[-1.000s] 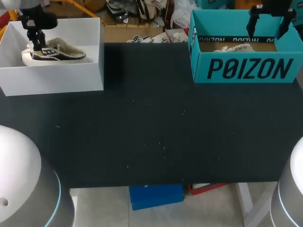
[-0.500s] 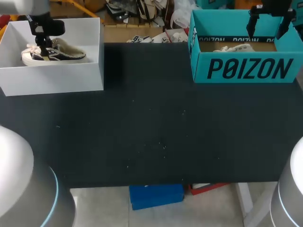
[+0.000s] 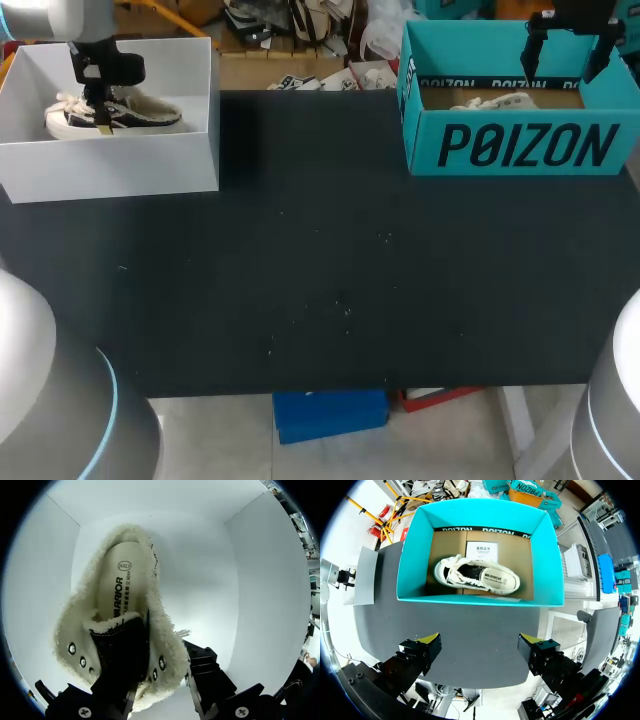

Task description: Take the shoe out of the shoebox, open the shoe tongue, remove and reinsert the insole, then place the shoe into the shoebox

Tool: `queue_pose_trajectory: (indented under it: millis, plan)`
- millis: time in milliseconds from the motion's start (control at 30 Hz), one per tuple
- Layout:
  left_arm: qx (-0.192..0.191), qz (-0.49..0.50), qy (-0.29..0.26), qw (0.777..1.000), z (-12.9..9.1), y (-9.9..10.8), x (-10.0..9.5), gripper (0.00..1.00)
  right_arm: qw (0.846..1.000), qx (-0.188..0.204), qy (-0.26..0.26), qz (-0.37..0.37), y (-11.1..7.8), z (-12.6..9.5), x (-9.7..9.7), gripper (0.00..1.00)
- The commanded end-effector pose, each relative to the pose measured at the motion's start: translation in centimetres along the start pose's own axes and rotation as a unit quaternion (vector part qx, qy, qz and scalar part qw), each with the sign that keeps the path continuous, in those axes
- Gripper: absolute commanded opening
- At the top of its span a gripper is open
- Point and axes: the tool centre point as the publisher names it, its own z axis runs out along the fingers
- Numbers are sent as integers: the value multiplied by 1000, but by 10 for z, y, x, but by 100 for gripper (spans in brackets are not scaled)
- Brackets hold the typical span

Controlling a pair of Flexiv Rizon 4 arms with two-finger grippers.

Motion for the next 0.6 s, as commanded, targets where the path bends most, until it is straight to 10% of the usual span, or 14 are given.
queue_pose_trajectory:
  millis: [33, 67, 600]
  plan:
    - [-2, -3, 9, 1000, 7, 0, -11, 14, 1000, 0, 0, 0, 0, 0, 0, 100]
    - [-2, -3, 9, 1000, 8, -1, -12, 0, 1000, 0, 0, 0, 0, 0, 0, 100]
    - [-1, -30, -33, 999, -53, 1, -2, 0, 1000, 0, 0, 0, 0, 0, 0, 100]
